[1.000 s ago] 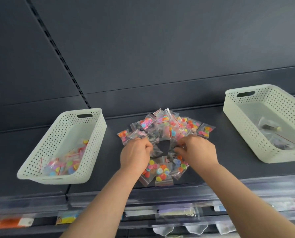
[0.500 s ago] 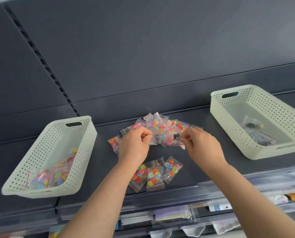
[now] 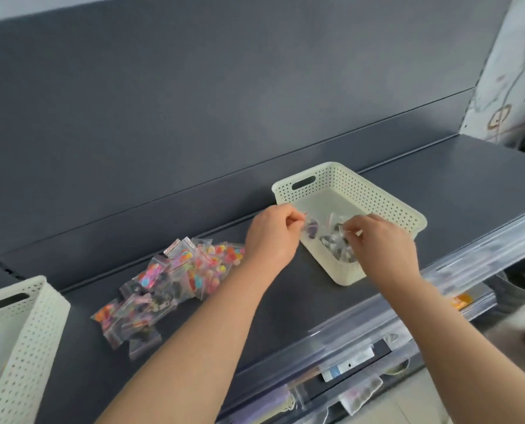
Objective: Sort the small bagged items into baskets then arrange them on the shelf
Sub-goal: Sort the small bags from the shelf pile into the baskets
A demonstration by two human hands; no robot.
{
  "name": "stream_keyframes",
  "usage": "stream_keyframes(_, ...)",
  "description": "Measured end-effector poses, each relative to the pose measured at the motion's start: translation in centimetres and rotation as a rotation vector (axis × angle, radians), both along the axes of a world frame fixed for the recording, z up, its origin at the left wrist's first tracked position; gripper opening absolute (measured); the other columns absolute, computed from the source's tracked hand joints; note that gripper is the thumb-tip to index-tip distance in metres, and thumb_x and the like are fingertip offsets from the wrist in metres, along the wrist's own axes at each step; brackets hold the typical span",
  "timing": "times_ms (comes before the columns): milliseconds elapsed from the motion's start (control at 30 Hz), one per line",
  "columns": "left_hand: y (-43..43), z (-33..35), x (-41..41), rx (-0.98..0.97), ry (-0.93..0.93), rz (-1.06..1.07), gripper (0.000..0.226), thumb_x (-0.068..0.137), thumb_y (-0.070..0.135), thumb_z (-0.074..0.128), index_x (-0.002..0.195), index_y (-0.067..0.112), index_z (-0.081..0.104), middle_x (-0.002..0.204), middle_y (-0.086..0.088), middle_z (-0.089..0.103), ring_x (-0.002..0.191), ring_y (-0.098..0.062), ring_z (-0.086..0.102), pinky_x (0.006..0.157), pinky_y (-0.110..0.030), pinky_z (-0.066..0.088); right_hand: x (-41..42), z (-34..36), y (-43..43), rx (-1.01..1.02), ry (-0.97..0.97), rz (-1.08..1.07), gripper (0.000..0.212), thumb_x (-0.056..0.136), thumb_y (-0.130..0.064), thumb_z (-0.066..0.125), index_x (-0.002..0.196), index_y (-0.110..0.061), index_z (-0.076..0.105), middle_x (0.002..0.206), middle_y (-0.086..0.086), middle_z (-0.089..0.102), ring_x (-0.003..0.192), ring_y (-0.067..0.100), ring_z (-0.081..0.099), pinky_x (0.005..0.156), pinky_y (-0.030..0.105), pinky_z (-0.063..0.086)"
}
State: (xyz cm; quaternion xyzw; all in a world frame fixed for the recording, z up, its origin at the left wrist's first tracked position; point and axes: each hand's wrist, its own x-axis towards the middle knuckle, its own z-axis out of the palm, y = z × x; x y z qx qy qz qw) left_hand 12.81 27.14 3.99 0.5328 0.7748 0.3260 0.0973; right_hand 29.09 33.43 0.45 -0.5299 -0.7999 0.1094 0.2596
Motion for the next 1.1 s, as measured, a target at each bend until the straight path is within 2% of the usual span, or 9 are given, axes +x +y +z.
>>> stream_keyframes(133,3.0,0.3,1.4,0.007,-0.031,-0.010,0.015,0.095,0.018,0.058,0.100,0.022,0.072,0.104,0.008,0.071,0.093,-0.014,0.063,0.082,-0.031,0.053,0.0,-0.3,0.2,0.056,-0.013,-0.003,0.019,0.094,-0.020,0.054,0.103,-0.028,0.069,0.099,-0.007,0.067,0.083,0.020,0.063,0.061,0.030,0.050)
stream_keyframes(300,1.5,-1.1,0.1,-0.035,-0.029,0.034,0.017,0.096,0.019,0.057,0.105,0.025,0.070,0.103,0.010,0.069,0.095,-0.012,0.063,0.085,-0.034,0.054,-0.7,0.2,-0.4,0.149,-0.021,0.064,0.018,0.090,-0.019,0.058,0.101,-0.028,0.069,0.099,-0.007,0.067,0.090,0.020,0.062,0.059,0.028,0.044)
stream_keyframes(500,-5.1,-2.7,-6.0,-0.057,-0.073,0.306,0.021,0.094,0.014,0.055,0.097,0.028,0.071,0.094,0.011,0.070,0.089,-0.014,0.065,0.082,-0.035,0.054,-6.3,-0.3,-3.6,0.221,0.040,0.340,0.014,0.078,-0.013,0.072,0.082,-0.026,0.071,0.074,-0.006,0.065,0.067,0.022,0.063,0.047,0.022,0.034)
stream_keyframes(667,-11.5,-3.2,-10.9,-0.050,-0.047,0.537,0.020,0.092,0.011,0.056,0.096,0.025,0.072,0.086,0.011,0.064,0.089,-0.017,0.064,0.077,-0.031,0.051,-11.0,-2.2,-6.0,0.009,-0.068,0.494,0.016,0.091,-0.024,0.055,0.098,-0.031,0.068,0.092,-0.007,0.063,0.089,0.019,0.062,0.059,0.027,0.039)
stream_keyframes(767,-14.4,-3.6,-12.5,-0.085,-0.059,0.607,0.019,0.092,0.012,0.058,0.096,0.026,0.071,0.088,0.009,0.067,0.089,-0.016,0.065,0.078,-0.029,0.050,-13.5,-2.5,-7.3,-0.047,-0.073,0.540,0.028,0.092,-0.032,0.056,0.119,-0.030,0.062,0.114,-0.007,0.063,0.108,0.018,0.057,0.073,0.030,0.047)
stream_keyframes(833,-15.6,-3.7,-12.9,-0.115,-0.064,0.603,0.018,0.093,0.013,0.058,0.098,0.025,0.070,0.092,0.010,0.068,0.089,-0.015,0.065,0.083,-0.032,0.052,-15.2,-2.7,-7.8,-0.048,-0.083,0.561,0.036,0.093,-0.035,0.056,0.128,-0.028,0.056,0.123,-0.006,0.059,0.116,0.018,0.052,0.078,0.033,0.049)
stream_keyframes(1000,-16.7,-3.9,-13.0,-0.139,-0.054,0.552,0.016,0.093,0.015,0.060,0.103,0.024,0.070,0.089,0.015,0.064,0.087,-0.009,0.063,0.087,-0.032,0.052,-17.8,-3.7,-8.2,-0.079,-0.154,0.593,0.045,0.092,-0.022,0.057,0.135,-0.028,0.048,0.122,-0.003,0.060,0.112,0.022,0.056,0.074,0.034,0.051)
stream_keyframes(1100,-16.5,-4.1,-13.1,-0.157,-0.074,0.528,0.016,0.093,0.018,0.061,0.105,0.026,0.069,0.099,0.013,0.069,0.091,-0.009,0.064,0.084,-0.031,0.053,-17.8,-3.8,-8.2,-0.115,-0.157,0.568,0.041,0.091,-0.030,0.058,0.132,-0.031,0.051,0.111,-0.007,0.067,0.102,0.020,0.062,0.072,0.032,0.052)
